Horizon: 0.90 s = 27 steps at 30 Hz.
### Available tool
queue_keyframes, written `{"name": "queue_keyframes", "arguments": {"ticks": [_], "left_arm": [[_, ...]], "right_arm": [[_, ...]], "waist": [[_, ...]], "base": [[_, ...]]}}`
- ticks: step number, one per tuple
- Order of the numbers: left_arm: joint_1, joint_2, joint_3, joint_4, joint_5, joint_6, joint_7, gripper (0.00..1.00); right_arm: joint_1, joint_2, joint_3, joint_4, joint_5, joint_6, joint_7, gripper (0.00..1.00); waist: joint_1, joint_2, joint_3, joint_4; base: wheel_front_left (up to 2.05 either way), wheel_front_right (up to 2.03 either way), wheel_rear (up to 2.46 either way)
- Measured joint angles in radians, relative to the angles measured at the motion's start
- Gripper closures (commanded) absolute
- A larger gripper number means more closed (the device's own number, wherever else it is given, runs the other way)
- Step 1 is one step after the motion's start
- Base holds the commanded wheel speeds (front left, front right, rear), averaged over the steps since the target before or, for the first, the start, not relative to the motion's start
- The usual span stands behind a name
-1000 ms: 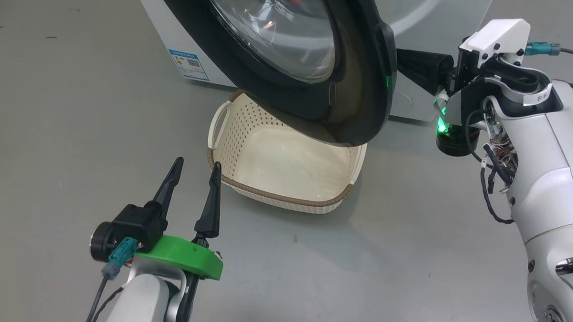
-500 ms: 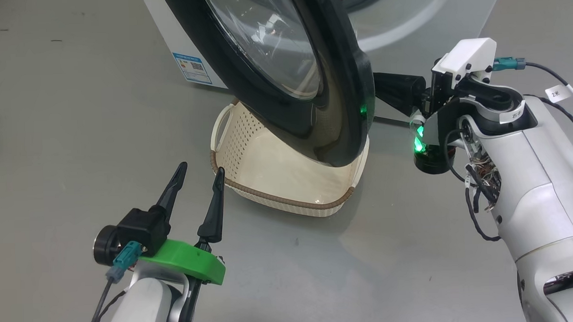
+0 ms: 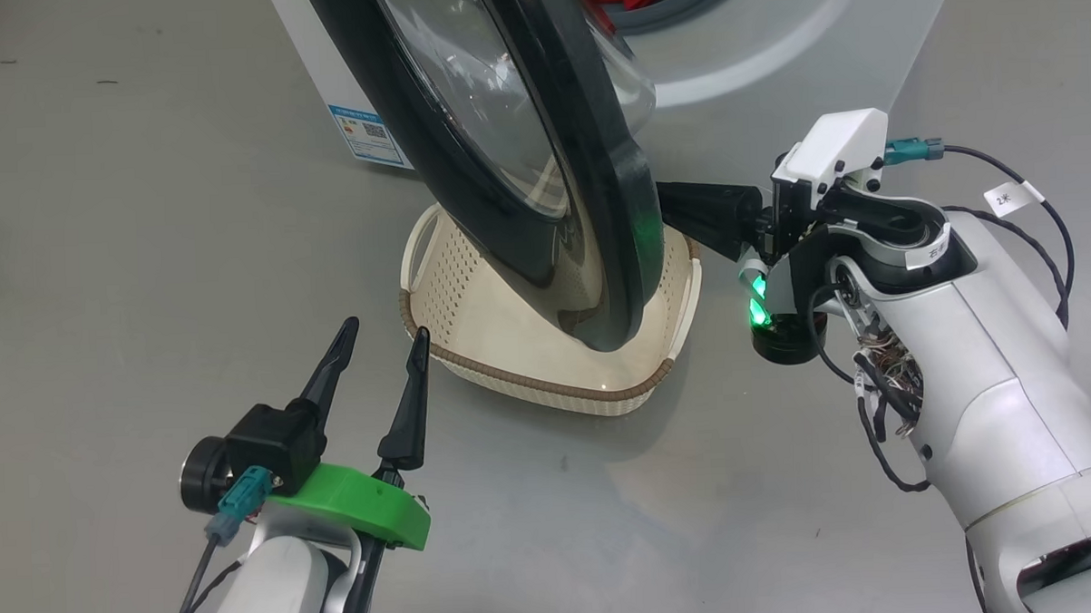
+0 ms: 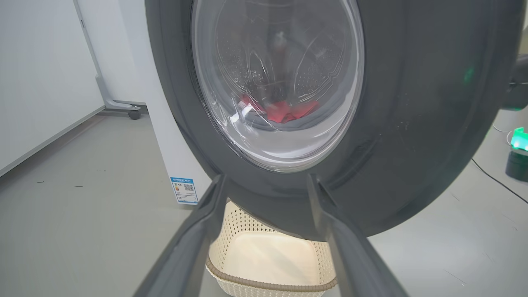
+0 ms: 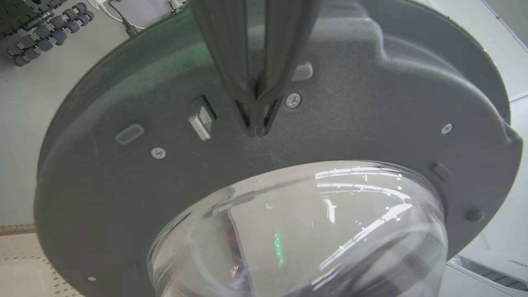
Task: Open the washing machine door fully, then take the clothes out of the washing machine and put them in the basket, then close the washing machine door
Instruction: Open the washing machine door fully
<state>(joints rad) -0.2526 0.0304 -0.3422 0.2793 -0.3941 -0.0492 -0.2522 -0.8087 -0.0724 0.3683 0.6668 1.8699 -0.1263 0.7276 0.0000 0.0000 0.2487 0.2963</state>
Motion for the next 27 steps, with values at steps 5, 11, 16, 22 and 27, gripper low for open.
{"name": "queue_keyframes", "arguments": {"ticks": [5, 11, 16, 22, 27], "left_arm": [[0.0, 0.0, -0.001, 0.0, 0.0, 0.0, 0.0, 0.0], [0.0, 0.0, -0.002, -0.001, 0.0, 0.0, 0.0, 0.0], [0.0, 0.0, -0.002, -0.001, 0.0, 0.0, 0.0, 0.0], [0.0, 0.0, -0.001, -0.002, 0.0, 0.0, 0.0, 0.0], [0.0, 0.0, 0.0, -0.002, 0.0, 0.0, 0.0, 0.0]], "right_arm": [[0.013, 0.0, 0.046, -0.027, 0.039, 0.0, -0.013, 1.0], [0.023, -0.001, 0.094, -0.054, 0.084, 0.0, -0.039, 1.0], [0.035, -0.002, 0.147, -0.081, 0.104, 0.0, -0.056, 1.0], [0.04, 0.0, 0.181, -0.108, 0.125, 0.0, -0.078, 1.0], [0.04, -0.001, 0.2, -0.115, 0.147, 0.0, -0.1, 1.0]], "waist": [[0.0, 0.0, 0.003, 0.0], [0.0, 0.0, 0.007, 0.002], [0.0, 0.0, 0.008, 0.006], [0.0, 0.0, 0.009, 0.009], [0.0, 0.0, 0.011, 0.009]], "base": [[0.0, 0.0, 0.0], [0.0, 0.0, 0.0], [0.0, 0.0, 0.0], [0.0, 0.0, 0.0], [0.0, 0.0, 0.0]]}}
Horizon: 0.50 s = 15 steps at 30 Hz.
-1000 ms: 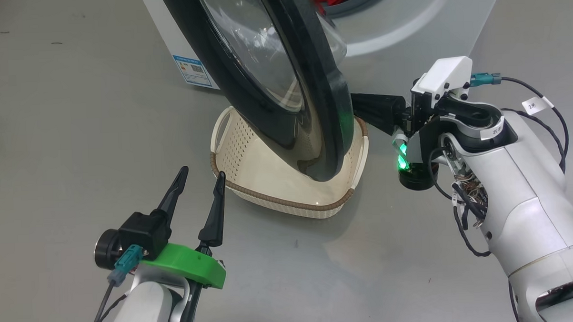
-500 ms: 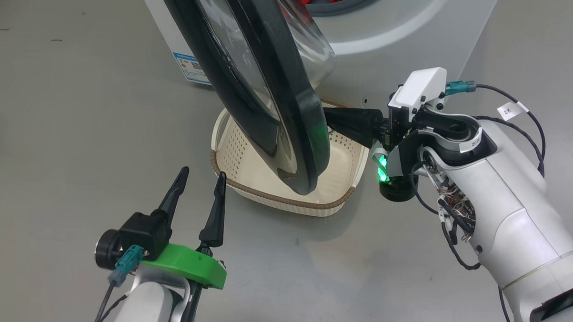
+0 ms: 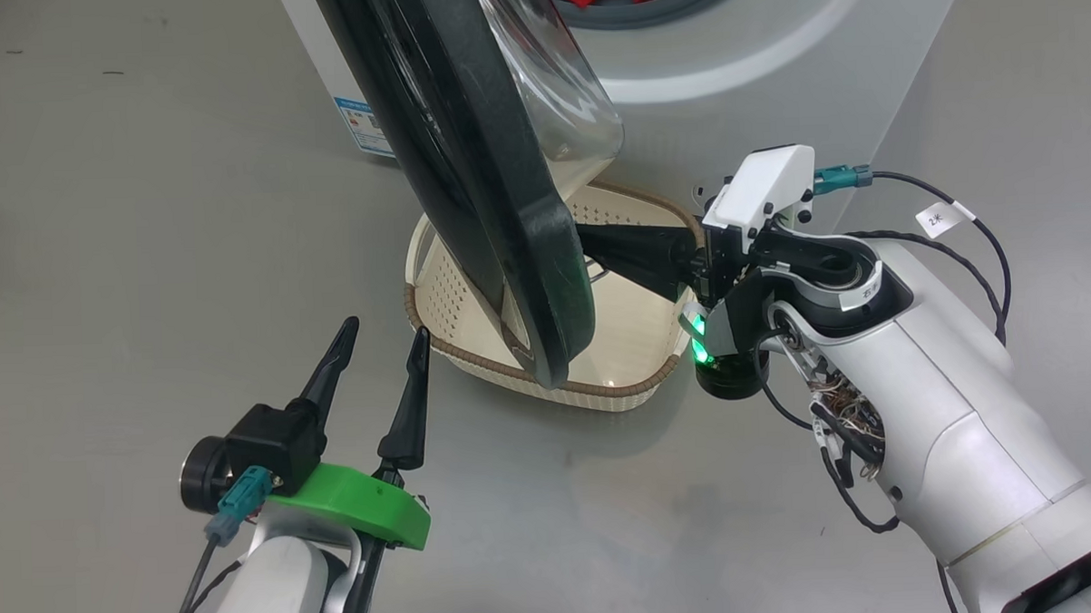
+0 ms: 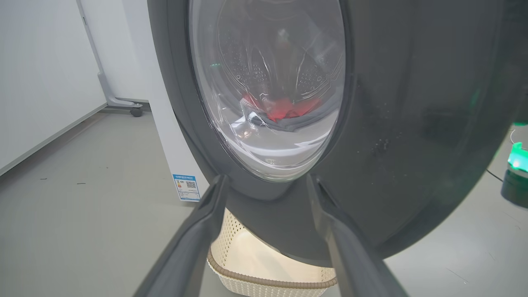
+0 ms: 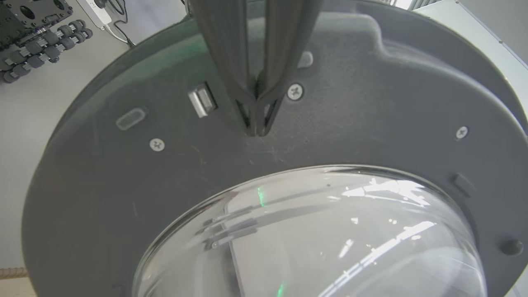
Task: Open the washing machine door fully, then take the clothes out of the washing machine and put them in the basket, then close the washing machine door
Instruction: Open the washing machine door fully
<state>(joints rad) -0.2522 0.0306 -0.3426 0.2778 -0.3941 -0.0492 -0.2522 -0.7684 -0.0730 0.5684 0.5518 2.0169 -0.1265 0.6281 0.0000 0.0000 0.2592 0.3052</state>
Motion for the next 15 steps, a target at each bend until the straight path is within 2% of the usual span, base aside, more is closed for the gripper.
{"name": "queue_keyframes", "arguments": {"ticks": [15], "left_arm": [[0.0, 0.0, 0.001, 0.0, 0.0, 0.0, 0.0, 0.0]], "right_arm": [[0.001, 0.001, 0.059, -0.019, 0.032, 0.0, -0.044, 1.0]], "waist": [[0.0, 0.0, -0.003, -0.009]], "base": [[0.0, 0.0, 0.0]]}}
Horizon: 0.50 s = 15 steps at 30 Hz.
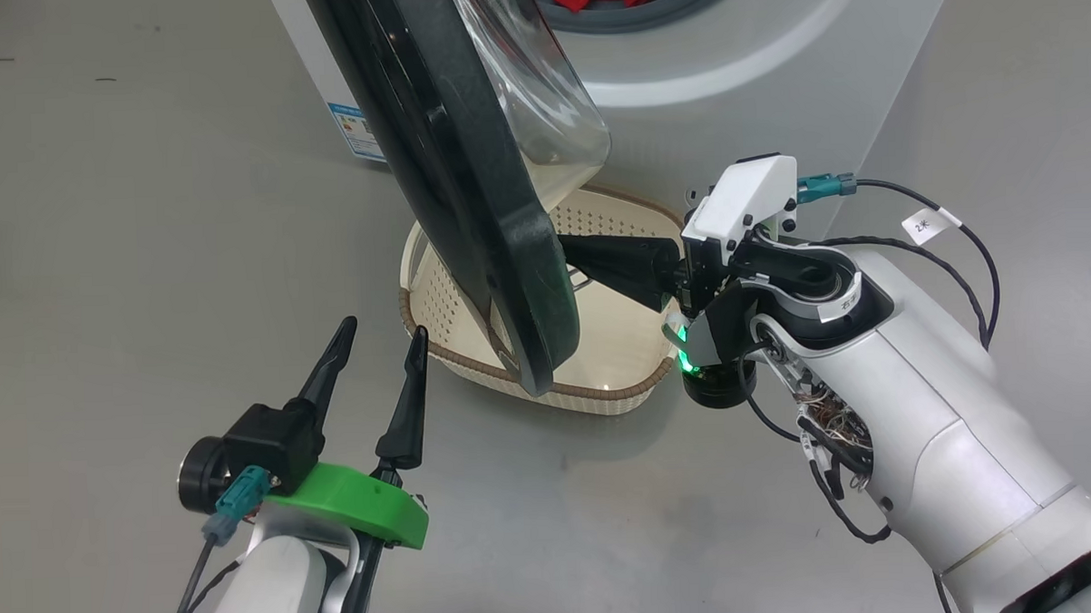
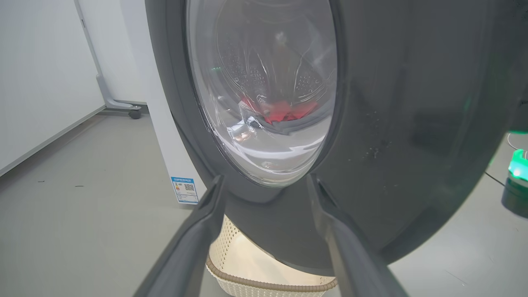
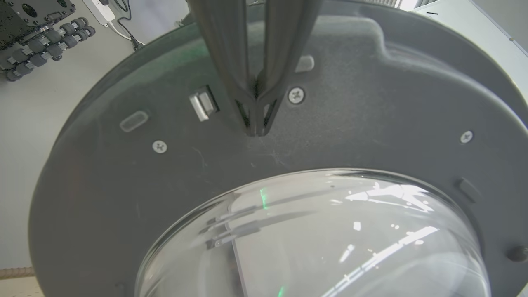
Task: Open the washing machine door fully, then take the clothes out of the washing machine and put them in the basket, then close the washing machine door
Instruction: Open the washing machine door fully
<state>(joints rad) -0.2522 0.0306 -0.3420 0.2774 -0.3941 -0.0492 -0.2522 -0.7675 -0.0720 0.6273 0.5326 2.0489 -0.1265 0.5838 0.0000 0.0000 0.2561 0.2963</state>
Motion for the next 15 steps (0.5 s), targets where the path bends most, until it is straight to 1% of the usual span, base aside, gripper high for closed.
{"name": "queue_keyframes", "arguments": {"ticks": [4, 7, 11, 15], "left_arm": [[0.001, 0.0, 0.012, 0.001, 0.0, 0.001, 0.0, 0.0], [0.002, 0.0, 0.019, 0.003, 0.002, 0.001, 0.0, 0.0], [0.005, 0.001, 0.045, 0.003, 0.009, 0.002, 0.0, 0.0], [0.019, 0.001, 0.057, 0.003, 0.012, 0.01, 0.0, 0.0]], "right_arm": [[0.001, 0.002, 0.0, 0.007, -0.019, 0.0, -0.027, 1.0], [0.002, 0.0, 0.002, 0.016, -0.054, 0.006, -0.048, 1.0], [0.013, -0.028, 0.024, 0.02, -0.132, 0.05, -0.098, 1.0], [0.019, -0.089, 0.045, 0.018, -0.251, 0.119, -0.183, 1.0]], "waist": [[0.0, 0.0, -0.011, -0.005], [0.0, 0.0, -0.022, -0.009], [0.0, 0.0, -0.04, -0.021], [0.0, 0.0, -0.058, -0.04]], "base": [[0.0, 0.0, 0.0], [0.0, 0.0, 0.0], [0.0, 0.0, 0.0], [0.0, 0.0, 0.0]]}}
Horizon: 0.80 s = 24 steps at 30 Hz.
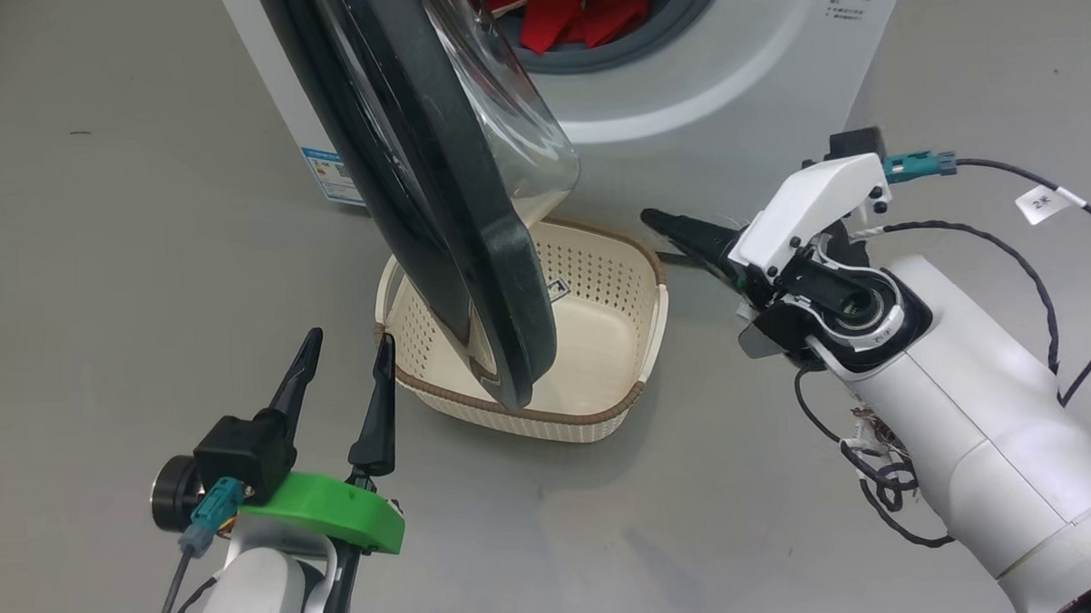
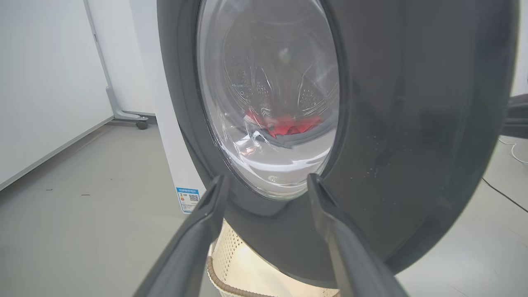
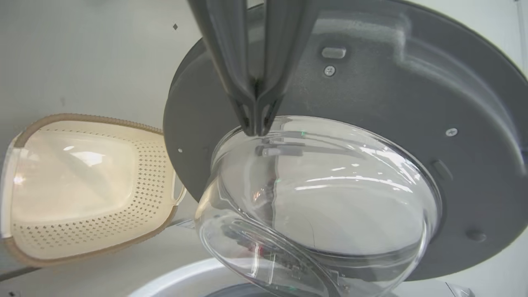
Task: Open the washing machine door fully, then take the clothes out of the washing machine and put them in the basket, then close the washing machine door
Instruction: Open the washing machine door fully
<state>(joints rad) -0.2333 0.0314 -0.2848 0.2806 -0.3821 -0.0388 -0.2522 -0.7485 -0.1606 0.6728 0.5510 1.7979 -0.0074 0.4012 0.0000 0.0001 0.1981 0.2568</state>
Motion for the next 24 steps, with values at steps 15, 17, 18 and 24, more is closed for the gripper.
{"name": "queue_keyframes", "arguments": {"ticks": [15, 17, 18, 24], "left_arm": [[0.043, 0.001, 0.062, 0.004, 0.016, 0.003, 0.0, 0.0], [0.053, 0.002, 0.07, 0.004, 0.016, 0.003, 0.0, 0.0], [0.058, 0.002, 0.074, 0.004, 0.016, 0.003, 0.0, 0.0], [0.083, 0.002, 0.097, 0.005, 0.028, 0.003, 0.0, 0.0]], "right_arm": [[0.069, -0.207, 0.146, -0.023, -0.548, 0.098, -0.46, 1.0], [0.093, -0.23, 0.156, -0.021, -0.593, 0.097, -0.513, 1.0], [0.102, -0.236, 0.159, -0.021, -0.614, 0.095, -0.539, 1.0], [0.152, -0.253, 0.168, -0.03, -0.704, 0.053, -0.681, 1.0]], "waist": [[0.0, 0.0, -0.07, -0.098], [0.0, 0.0, -0.08, -0.108], [0.0, 0.0, -0.085, -0.113], [0.0, 0.0, -0.113, -0.139]], "base": [[0.0, 0.0, 0.0], [0.0, 0.0, 0.0], [0.0, 0.0, 0.0], [0.0, 0.0, 0.0]]}}
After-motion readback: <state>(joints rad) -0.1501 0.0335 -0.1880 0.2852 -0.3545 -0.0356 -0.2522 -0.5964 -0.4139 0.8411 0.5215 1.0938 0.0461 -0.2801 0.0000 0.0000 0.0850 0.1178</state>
